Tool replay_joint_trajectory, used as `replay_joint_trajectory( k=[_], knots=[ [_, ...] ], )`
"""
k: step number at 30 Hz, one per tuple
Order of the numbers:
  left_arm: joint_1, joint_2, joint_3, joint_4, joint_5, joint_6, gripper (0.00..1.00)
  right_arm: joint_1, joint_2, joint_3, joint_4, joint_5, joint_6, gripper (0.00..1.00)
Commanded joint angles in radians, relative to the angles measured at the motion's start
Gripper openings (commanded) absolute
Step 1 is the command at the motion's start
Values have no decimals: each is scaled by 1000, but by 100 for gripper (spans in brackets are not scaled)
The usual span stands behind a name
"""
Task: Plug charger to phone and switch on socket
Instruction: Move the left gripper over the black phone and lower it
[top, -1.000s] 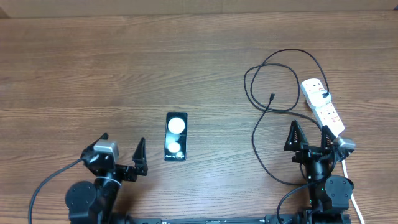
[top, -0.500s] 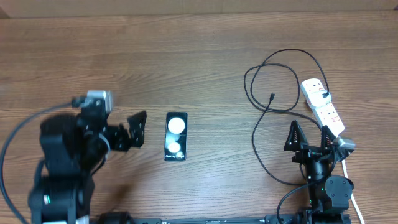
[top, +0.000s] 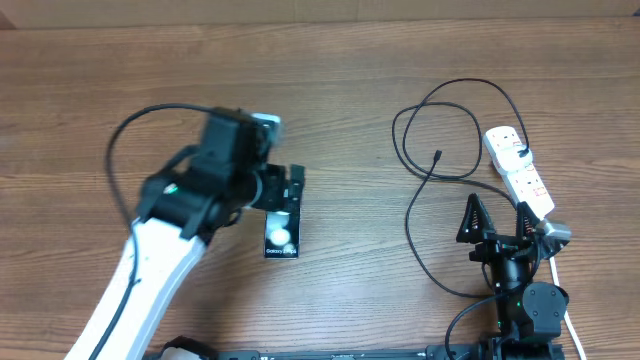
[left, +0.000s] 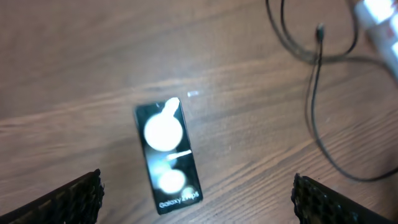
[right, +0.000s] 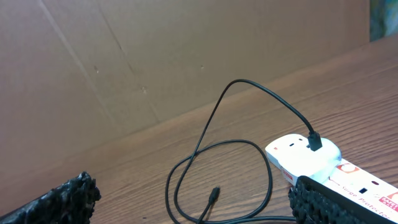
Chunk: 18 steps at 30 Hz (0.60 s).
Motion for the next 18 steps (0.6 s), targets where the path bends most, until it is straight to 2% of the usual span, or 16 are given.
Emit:
replay_joint_trajectory(
  k=[1, 6, 9, 13, 18],
  knots=[
    [-26, 61, 21, 34, -39, -42, 100, 5, -10, -11, 7, -1, -8, 100],
    [-27, 156, 21, 38, 20, -64, 100, 5, -10, -11, 7, -1, -8, 100],
    [-26, 207, 20, 7, -12, -84, 100, 5, -10, -11, 7, -1, -8, 100],
    [-27, 266, 20, -37, -94, -187, 100, 5, -10, -11, 7, -1, -8, 100],
    [-27, 330, 14, -53, -92, -222, 100, 5, -10, -11, 7, -1, -8, 100]
  ],
)
